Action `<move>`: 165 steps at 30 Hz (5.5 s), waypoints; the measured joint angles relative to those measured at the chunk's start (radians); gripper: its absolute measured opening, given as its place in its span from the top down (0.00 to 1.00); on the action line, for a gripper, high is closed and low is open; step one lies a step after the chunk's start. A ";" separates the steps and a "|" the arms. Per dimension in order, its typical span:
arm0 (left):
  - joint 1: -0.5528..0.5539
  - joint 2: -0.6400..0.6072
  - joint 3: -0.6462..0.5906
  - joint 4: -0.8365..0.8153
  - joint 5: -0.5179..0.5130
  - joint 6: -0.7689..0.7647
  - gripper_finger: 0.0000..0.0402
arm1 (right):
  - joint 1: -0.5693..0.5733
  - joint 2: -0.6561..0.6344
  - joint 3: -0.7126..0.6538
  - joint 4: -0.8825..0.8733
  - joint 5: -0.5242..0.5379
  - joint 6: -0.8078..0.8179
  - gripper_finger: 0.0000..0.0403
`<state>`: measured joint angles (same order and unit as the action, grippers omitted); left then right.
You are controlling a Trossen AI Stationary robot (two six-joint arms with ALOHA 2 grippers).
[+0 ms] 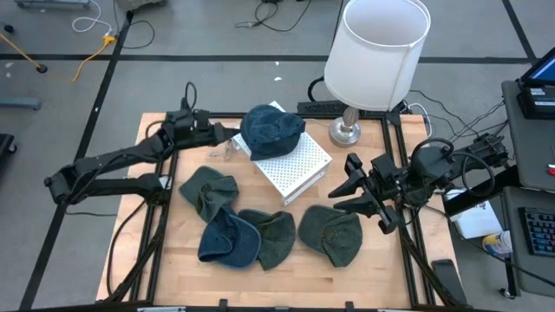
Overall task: Pick & Place hat
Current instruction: Stack the top blue cap on the blue cap on the shelf
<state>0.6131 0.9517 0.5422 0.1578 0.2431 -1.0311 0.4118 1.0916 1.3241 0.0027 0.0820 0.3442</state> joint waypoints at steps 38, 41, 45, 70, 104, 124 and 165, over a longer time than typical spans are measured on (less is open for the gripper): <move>-0.054 0.241 -0.115 0.450 -0.097 -0.266 0.51 | 0.000 0.000 0.000 0.000 0.078 0.010 0.72; -0.054 0.240 -0.115 0.486 -0.098 -0.273 0.51 | 0.000 0.002 0.000 0.000 0.078 0.010 0.72; -0.065 0.241 -0.115 0.497 -0.114 -0.293 0.51 | 0.000 0.008 0.000 -0.001 0.078 0.010 0.72; -0.132 0.241 -0.115 0.497 -0.202 -0.367 0.66 | 0.001 0.069 0.000 0.006 0.074 0.036 0.72; -0.158 0.241 -0.115 0.577 -0.245 -0.340 1.00 | 0.000 0.069 0.000 0.006 0.085 0.007 0.72; -0.164 0.241 -0.115 0.577 -0.240 -0.345 1.00 | -0.058 0.306 0.000 -0.089 0.586 -0.040 0.47; -0.162 0.241 -0.115 0.603 -0.169 -0.368 1.00 | -0.453 0.625 0.000 -0.192 0.701 -0.980 0.58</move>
<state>0.4511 1.1923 0.4274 0.7605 0.0745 -1.3986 -0.0407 1.7163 1.3239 -0.1898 0.7830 -0.6358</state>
